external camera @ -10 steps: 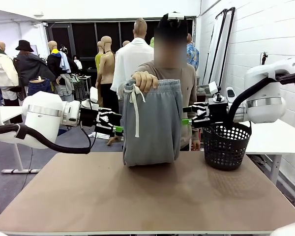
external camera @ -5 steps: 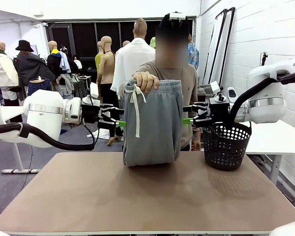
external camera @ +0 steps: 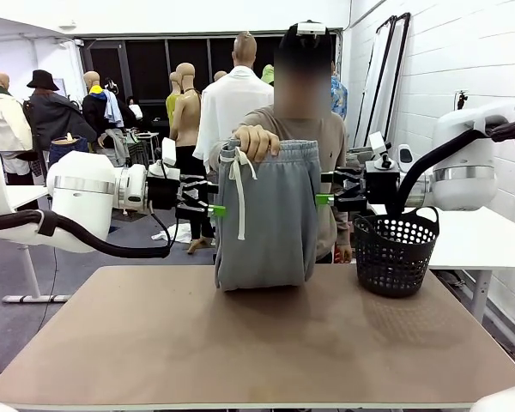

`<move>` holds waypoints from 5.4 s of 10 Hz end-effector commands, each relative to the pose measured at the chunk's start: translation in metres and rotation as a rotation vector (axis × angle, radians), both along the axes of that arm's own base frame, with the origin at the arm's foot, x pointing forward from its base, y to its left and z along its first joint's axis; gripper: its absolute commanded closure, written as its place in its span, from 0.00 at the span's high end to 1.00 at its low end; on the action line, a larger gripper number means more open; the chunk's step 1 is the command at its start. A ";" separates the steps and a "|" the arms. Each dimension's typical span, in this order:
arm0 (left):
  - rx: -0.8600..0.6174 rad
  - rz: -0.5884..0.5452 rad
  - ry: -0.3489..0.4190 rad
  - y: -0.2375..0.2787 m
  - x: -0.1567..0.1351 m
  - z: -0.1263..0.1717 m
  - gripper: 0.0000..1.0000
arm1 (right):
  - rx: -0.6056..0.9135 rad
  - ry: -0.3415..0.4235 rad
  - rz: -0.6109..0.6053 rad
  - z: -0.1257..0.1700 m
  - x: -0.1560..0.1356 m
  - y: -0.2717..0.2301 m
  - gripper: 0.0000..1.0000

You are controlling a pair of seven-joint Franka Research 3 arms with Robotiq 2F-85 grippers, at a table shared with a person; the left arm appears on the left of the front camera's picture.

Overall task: Fold the training pants.
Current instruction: Grab both ends of the Training pants handed by a person, then release the ends of the Training pants and then grab the overlapped ends.

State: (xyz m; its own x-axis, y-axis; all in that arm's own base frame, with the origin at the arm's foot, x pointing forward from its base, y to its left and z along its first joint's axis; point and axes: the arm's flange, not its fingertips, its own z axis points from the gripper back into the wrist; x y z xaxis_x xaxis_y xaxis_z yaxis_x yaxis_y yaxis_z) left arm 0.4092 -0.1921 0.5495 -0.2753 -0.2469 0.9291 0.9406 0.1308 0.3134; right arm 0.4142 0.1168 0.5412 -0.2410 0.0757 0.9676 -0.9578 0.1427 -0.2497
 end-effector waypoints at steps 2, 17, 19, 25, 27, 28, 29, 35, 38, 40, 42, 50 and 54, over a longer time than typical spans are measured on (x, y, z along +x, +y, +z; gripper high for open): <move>-0.023 -0.032 -0.025 -0.001 0.010 0.005 1.00 | 0.035 -0.041 0.010 0.002 0.006 0.010 1.00; -0.101 -0.077 0.033 -0.037 0.013 0.041 1.00 | 0.028 -0.011 0.102 0.025 0.021 0.043 1.00; -0.113 -0.042 0.061 -0.038 0.013 0.039 1.00 | 0.014 0.025 0.096 0.026 0.022 0.049 1.00; -0.156 -0.084 0.143 -0.048 0.024 0.031 0.58 | -0.015 0.109 0.103 0.024 0.021 0.051 0.62; -0.163 -0.094 0.158 -0.053 0.027 0.030 0.18 | -0.023 0.138 0.109 0.024 0.022 0.052 0.24; -0.163 -0.096 0.167 -0.056 0.029 0.029 0.00 | -0.021 0.148 0.111 0.024 0.022 0.052 0.04; -0.169 -0.098 0.174 -0.056 0.032 0.029 0.00 | -0.019 0.150 0.117 0.024 0.023 0.052 0.00; -0.173 -0.091 0.208 -0.052 0.039 0.026 0.00 | -0.029 0.154 0.126 0.024 0.026 0.053 0.00; -0.162 -0.093 0.226 -0.052 0.049 0.022 0.00 | -0.023 0.167 0.107 0.022 0.030 0.054 0.00; 0.074 -0.154 0.372 -0.054 0.077 0.014 0.00 | -0.016 0.142 0.113 0.017 0.022 0.049 0.00; -0.137 -0.070 0.197 -0.051 0.044 0.015 0.00 | -0.016 0.142 0.113 0.017 0.022 0.049 0.00; -0.137 -0.070 0.197 -0.051 0.044 0.015 0.00 | -0.016 0.142 0.113 0.017 0.022 0.049 0.00; -0.137 -0.070 0.197 -0.051 0.044 0.015 0.00 | -0.016 0.142 0.113 0.017 0.022 0.049 0.00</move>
